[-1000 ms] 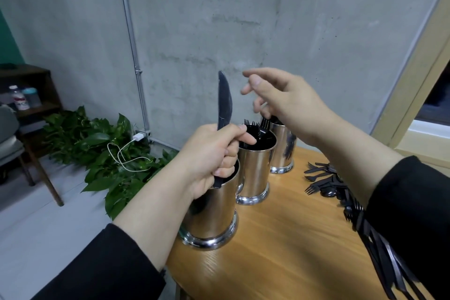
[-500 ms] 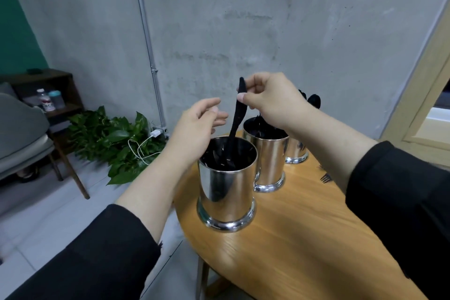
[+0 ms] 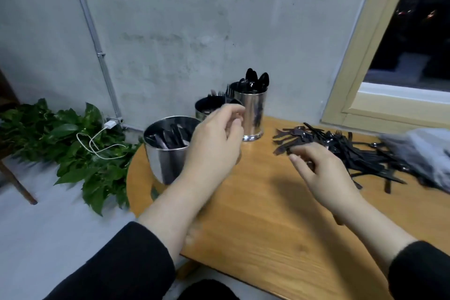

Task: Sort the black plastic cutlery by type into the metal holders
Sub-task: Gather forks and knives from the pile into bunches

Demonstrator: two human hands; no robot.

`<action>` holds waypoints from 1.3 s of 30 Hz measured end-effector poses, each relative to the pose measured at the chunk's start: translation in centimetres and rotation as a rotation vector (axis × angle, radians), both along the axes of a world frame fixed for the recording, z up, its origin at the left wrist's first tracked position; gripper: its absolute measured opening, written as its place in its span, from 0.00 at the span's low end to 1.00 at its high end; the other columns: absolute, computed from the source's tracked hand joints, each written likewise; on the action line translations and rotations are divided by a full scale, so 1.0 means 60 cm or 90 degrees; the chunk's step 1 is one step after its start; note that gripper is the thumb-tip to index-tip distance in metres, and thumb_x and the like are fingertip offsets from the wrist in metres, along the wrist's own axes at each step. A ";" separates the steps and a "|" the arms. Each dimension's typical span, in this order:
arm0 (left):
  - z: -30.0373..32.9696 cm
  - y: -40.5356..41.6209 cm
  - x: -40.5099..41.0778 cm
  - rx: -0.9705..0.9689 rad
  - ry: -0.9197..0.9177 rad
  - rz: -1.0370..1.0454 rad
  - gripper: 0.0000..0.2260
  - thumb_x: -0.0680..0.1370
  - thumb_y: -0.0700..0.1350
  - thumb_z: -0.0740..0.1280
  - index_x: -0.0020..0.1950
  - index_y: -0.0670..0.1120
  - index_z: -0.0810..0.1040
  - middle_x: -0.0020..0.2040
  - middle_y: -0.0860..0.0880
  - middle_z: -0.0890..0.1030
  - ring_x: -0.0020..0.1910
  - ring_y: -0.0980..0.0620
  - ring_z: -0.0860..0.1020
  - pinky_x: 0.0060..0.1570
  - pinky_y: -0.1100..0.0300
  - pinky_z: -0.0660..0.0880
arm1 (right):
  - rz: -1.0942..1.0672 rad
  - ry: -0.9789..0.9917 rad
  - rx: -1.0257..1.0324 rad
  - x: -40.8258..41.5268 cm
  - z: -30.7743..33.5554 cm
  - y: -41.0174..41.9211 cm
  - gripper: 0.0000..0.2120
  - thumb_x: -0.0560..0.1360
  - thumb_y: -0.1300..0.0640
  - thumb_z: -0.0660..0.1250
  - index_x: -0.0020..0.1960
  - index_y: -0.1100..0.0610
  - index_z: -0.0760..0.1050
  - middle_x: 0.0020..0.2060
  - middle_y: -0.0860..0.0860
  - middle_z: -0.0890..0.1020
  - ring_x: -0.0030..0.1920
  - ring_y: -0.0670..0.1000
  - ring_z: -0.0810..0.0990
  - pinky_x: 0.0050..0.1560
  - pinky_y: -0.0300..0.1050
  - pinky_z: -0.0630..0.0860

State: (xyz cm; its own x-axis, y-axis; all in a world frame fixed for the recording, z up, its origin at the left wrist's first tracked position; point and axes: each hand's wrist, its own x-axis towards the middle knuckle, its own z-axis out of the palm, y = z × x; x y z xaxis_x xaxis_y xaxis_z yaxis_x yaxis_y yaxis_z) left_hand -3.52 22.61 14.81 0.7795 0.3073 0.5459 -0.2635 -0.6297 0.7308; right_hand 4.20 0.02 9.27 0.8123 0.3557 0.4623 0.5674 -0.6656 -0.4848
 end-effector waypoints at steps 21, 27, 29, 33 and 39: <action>-0.248 -0.315 0.114 0.333 0.387 -0.143 0.30 0.84 0.65 0.50 0.84 0.56 0.51 0.85 0.52 0.51 0.83 0.54 0.48 0.81 0.45 0.42 | -0.164 0.124 -0.026 0.051 -0.162 -0.251 0.27 0.77 0.37 0.62 0.71 0.49 0.71 0.63 0.45 0.75 0.64 0.49 0.72 0.67 0.51 0.70; -0.238 -0.292 0.180 0.082 0.270 -0.050 0.24 0.85 0.56 0.61 0.80 0.57 0.62 0.77 0.57 0.68 0.75 0.53 0.68 0.70 0.59 0.64 | -0.214 0.067 0.028 0.124 -0.160 -0.239 0.22 0.78 0.42 0.65 0.67 0.52 0.75 0.58 0.47 0.72 0.62 0.50 0.70 0.63 0.44 0.67; -0.238 -0.282 0.217 0.076 0.236 -0.043 0.24 0.84 0.54 0.62 0.80 0.56 0.63 0.77 0.56 0.67 0.75 0.54 0.67 0.68 0.61 0.61 | -0.175 0.056 0.010 0.140 -0.160 -0.231 0.19 0.78 0.43 0.65 0.66 0.50 0.76 0.59 0.44 0.72 0.61 0.48 0.69 0.65 0.48 0.68; -0.238 -0.261 0.299 0.130 0.206 0.029 0.26 0.83 0.57 0.62 0.80 0.54 0.63 0.78 0.53 0.67 0.77 0.51 0.64 0.75 0.49 0.60 | -0.173 0.048 0.025 0.181 -0.159 -0.236 0.19 0.78 0.42 0.64 0.64 0.50 0.77 0.62 0.44 0.72 0.65 0.49 0.71 0.67 0.53 0.70; -0.240 -0.237 0.428 0.248 0.301 0.061 0.34 0.79 0.72 0.52 0.82 0.58 0.58 0.81 0.49 0.63 0.81 0.45 0.60 0.78 0.41 0.57 | -0.270 0.047 -0.004 0.273 -0.145 -0.291 0.22 0.78 0.40 0.64 0.67 0.51 0.76 0.69 0.49 0.72 0.71 0.52 0.69 0.73 0.56 0.66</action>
State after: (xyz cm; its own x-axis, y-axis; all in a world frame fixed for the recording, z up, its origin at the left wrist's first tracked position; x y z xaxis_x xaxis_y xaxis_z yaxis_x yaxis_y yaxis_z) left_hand 22.17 8.38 0.41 0.9430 0.2359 0.2345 0.1038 -0.8785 0.4663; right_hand 20.56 -17.44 0.58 0.9180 -0.0144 0.3964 0.2067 -0.8356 -0.5090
